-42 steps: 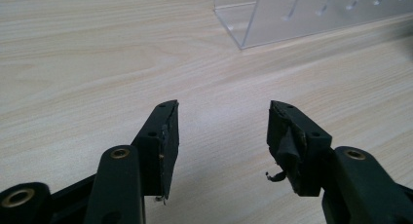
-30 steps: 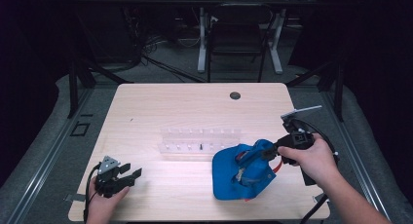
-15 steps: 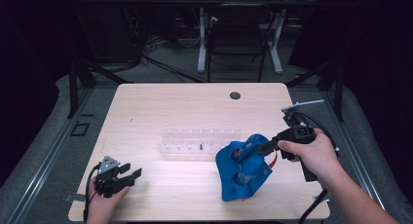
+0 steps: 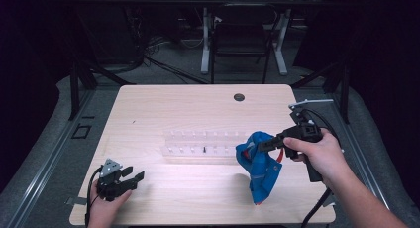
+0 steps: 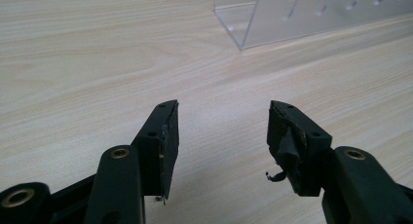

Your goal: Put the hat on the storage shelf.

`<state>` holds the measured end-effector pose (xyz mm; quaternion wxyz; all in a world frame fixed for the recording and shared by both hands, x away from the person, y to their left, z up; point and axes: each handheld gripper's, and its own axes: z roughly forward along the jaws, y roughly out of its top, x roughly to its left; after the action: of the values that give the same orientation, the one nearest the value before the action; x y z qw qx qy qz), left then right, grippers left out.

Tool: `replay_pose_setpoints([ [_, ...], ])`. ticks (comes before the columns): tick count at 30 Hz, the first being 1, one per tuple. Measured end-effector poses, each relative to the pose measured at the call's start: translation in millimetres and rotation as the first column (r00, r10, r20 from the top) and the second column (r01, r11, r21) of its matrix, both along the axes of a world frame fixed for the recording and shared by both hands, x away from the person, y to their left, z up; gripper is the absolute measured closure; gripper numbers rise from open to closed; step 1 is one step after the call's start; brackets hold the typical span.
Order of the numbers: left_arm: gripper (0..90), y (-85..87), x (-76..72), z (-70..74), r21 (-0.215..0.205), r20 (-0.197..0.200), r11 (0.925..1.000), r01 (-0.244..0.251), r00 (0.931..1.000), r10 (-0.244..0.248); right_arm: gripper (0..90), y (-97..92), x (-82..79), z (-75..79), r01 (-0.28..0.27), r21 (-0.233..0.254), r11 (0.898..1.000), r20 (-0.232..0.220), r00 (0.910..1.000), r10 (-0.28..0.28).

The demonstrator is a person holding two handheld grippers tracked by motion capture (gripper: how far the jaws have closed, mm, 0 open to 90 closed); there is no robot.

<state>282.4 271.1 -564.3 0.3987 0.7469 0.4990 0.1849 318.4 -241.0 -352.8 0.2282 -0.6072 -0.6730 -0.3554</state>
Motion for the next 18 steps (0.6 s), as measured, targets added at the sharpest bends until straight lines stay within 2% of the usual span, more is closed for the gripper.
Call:
replay_pose_setpoints([
  [1,46.1,-0.1,0.1,-0.1,0.001,-0.001,1.0000,0.000,1.0000,0.000,90.0,-1.2,0.6,1.4,-0.004,0.001,1.000,-0.013,0.9999,0.004],
  [5,46.0,-0.5,0.2,-0.3,-0.001,0.005,1.0000,-0.001,1.0000,0.001,90.0,-2.1,2.4,1.5,0.014,0.037,0.999,-0.002,0.9999,-0.014],
  [6,46.0,-0.5,0.2,-0.2,-0.002,0.005,1.0000,-0.002,1.0000,0.002,90.0,-2.5,4.2,2.7,0.023,0.069,0.997,-0.004,0.9997,-0.023],
  [8,46.0,-0.3,0.1,0.1,-0.001,0.002,1.0000,0.000,1.0000,0.000,90.0,-3.2,4.9,2.9,0.017,0.084,0.996,0.002,0.9999,-0.017],
  [9,46.0,-0.1,0.2,0.0,-0.003,0.002,1.0000,-0.002,1.0000,0.002,90.0,-3.0,6.8,5.2,0.017,0.119,0.993,0.000,0.9999,-0.017],
  [11,46.0,-0.1,0.1,-0.2,-0.007,0.005,1.0000,-0.004,1.0000,0.004,90.0,-1.3,8.1,6.5,0.023,0.143,0.989,0.005,0.9997,-0.024],
  [13,46.0,0.0,-0.1,-0.1,-0.007,0.006,1.0000,-0.004,1.0000,0.004,90.0,-1.0,9.0,7.6,0.017,0.152,0.988,0.008,0.9998,-0.019],
  [14,46.0,0.0,-0.2,0.0,-0.007,0.007,1.0000,-0.004,1.0000,0.004,90.0,0.9,10.4,9.5,0.019,0.175,0.984,0.014,0.9997,-0.021],
  [18,46.0,0.0,-0.2,0.0,-0.007,0.007,1.0000,-0.003,1.0000,0.004,90.0,2.4,13.2,13.9,0.010,0.192,0.981,0.018,0.9997,-0.014],
])
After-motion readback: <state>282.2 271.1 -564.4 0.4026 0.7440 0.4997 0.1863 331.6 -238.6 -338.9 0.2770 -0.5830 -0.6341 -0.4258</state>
